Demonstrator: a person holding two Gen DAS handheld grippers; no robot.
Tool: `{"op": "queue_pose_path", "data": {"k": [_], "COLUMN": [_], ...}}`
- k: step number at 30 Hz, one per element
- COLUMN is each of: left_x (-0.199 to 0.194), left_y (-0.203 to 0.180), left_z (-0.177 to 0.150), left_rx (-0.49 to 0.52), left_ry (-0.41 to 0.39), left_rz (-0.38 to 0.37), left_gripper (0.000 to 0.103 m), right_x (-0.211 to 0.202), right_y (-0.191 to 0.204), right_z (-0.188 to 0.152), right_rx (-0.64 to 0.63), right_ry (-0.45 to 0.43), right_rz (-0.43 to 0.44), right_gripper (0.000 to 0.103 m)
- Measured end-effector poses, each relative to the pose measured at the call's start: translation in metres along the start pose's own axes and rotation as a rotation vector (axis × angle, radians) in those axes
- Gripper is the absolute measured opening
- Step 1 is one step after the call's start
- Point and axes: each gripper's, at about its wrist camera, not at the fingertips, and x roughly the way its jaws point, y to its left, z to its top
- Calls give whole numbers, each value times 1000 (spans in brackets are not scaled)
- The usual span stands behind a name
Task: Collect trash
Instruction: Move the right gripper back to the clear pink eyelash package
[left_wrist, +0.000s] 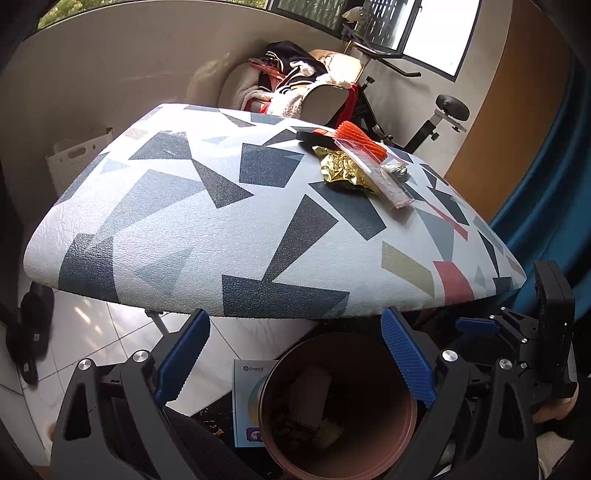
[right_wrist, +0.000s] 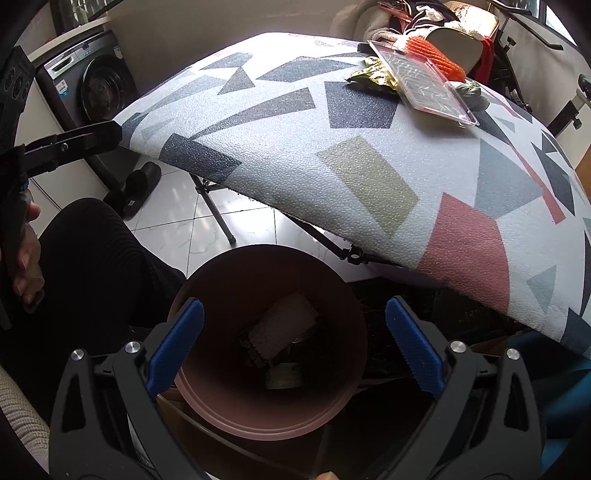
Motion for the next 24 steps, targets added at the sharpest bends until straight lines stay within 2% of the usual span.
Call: {"op": "queue_pose_path", "data": {"k": [7, 18, 24], "left_x": [-1, 0, 4], "left_y": [3, 18, 16], "left_z": [0, 13, 25], "left_rx": [-8, -93, -79], "left_ry": [-5, 5, -17], "left_rz": [-1, -26, -34], "left_gripper": [92, 96, 96], "right_x": [-1, -11, -12], "right_y": [-5, -36, -46], "right_z": [2, 18, 34], "right_rx": [19, 92, 77], "right_ry": [-3, -47, -66], "right_rz": [-17, -73, -105], "right_gripper": [97, 97, 97]}}
